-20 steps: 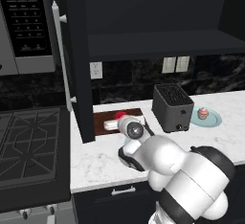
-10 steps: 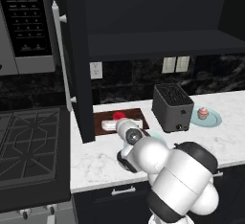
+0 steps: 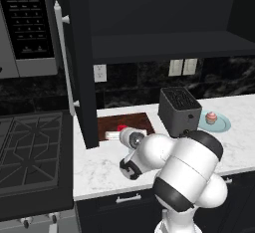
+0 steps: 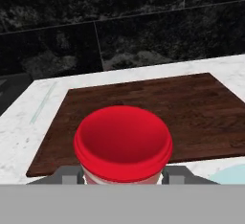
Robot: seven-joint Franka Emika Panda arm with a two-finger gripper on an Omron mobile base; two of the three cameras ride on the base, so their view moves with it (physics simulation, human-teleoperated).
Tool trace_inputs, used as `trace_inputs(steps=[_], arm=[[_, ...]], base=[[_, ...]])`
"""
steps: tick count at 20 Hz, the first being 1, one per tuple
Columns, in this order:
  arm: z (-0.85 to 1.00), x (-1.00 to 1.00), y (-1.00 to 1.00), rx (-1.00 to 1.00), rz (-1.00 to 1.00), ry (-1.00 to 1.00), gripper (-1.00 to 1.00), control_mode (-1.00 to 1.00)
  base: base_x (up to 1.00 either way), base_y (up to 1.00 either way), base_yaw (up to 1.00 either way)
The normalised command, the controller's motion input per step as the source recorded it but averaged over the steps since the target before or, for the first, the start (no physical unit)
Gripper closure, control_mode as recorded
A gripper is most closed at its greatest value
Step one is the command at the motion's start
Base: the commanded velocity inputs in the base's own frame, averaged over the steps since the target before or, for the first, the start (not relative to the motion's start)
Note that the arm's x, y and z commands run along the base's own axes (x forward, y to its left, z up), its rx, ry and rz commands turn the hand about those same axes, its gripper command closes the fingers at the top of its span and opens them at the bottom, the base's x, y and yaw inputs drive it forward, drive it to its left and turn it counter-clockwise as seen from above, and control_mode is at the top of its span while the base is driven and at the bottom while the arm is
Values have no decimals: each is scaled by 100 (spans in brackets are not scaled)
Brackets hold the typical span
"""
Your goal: From the different types of pastries on the counter, select a croissant and place it on the cutting board. Then retrieve a jar of jam from the cabinet and place it alongside the croissant on the cutting board.
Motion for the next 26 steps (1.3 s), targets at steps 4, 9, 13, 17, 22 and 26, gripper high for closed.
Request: trace_inputs(steps=[4, 9, 13, 17, 22, 26], arm=[[-7, 2, 0, 0, 0, 0, 100, -100], [-18, 14, 0, -3, 0, -8, 100, -100], [-11, 3, 0, 0, 0, 0, 100, -100], [-1, 13, 0, 0, 0, -2, 100, -100], [0, 36, 0, 0, 0, -1, 100, -100], [0, 30, 0, 0, 0, 0, 100, -100]], base=[[0, 0, 0], [0, 0, 0], [0, 0, 0], [0, 0, 0], [0, 0, 0], [0, 0, 0]])
